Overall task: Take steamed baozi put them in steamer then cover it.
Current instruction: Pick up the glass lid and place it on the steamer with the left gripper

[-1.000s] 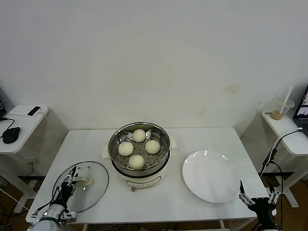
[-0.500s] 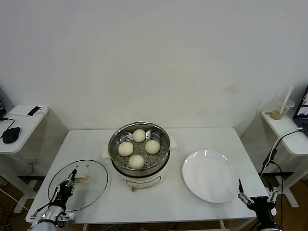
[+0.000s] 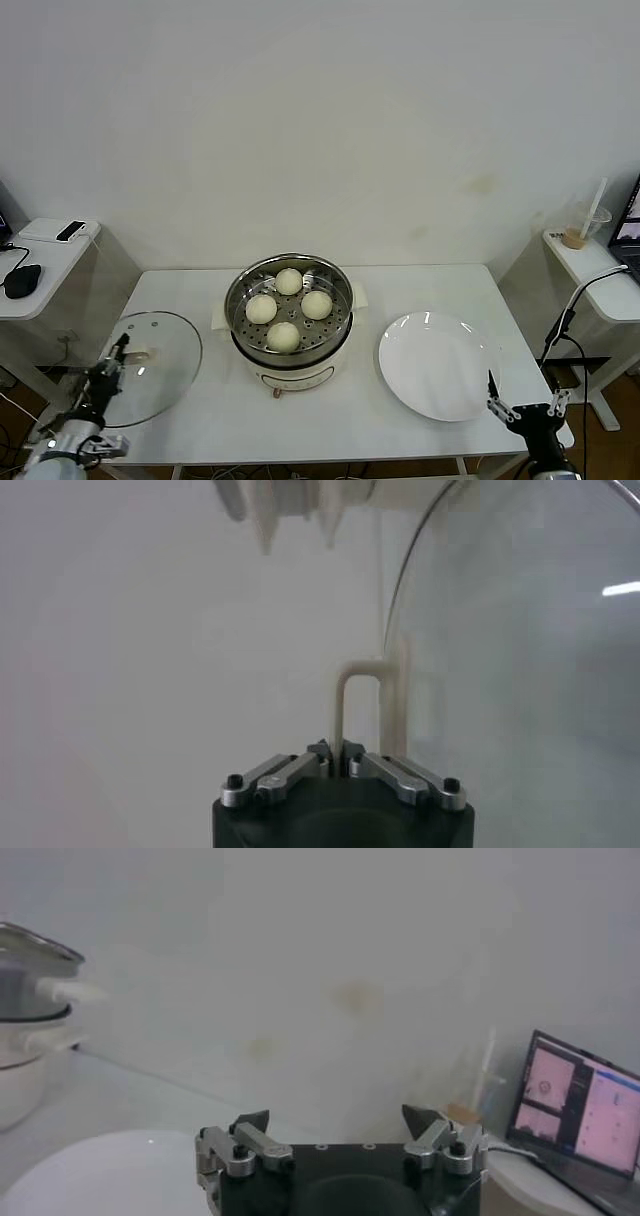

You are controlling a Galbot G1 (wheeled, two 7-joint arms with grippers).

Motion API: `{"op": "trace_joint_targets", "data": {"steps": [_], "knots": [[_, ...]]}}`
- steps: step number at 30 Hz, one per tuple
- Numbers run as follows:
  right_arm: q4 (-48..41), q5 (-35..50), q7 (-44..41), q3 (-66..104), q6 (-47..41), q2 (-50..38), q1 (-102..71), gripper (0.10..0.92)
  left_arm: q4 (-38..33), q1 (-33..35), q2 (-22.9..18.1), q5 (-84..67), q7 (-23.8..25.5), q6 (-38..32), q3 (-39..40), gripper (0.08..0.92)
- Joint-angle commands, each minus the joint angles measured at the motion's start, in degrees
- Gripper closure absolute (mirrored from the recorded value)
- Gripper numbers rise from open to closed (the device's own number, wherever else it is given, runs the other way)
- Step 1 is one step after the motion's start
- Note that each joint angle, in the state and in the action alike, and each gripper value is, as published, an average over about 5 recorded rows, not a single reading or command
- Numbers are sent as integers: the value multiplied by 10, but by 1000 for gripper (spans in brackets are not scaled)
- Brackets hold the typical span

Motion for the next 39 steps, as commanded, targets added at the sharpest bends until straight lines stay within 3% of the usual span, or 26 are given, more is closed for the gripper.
{"op": "trace_joint_targets", "data": {"steps": [1, 8, 17, 27, 31, 39], "knots": [[3, -3, -3, -8, 1, -5, -4, 203, -115, 22, 53, -60, 84, 24, -89, 862], [4, -21, -2, -16, 4, 1, -8, 203, -185, 18, 71, -79, 130, 67, -60, 862], [-7, -49, 1, -25, 4, 16, -2, 203, -249, -57, 87, -69, 161, 181, 116, 862], [-12, -92, 2, -36, -8, 30, 8, 203, -248, -201, 50, -16, 222, 283, 300, 862], [-18, -111, 3, -53, -10, 43, 14, 203, -230, -250, 35, -13, 240, 302, 340, 862], [-33, -127, 6, -65, -9, 46, 15, 203, -174, -323, -37, 45, 267, 316, 396, 862]]}}
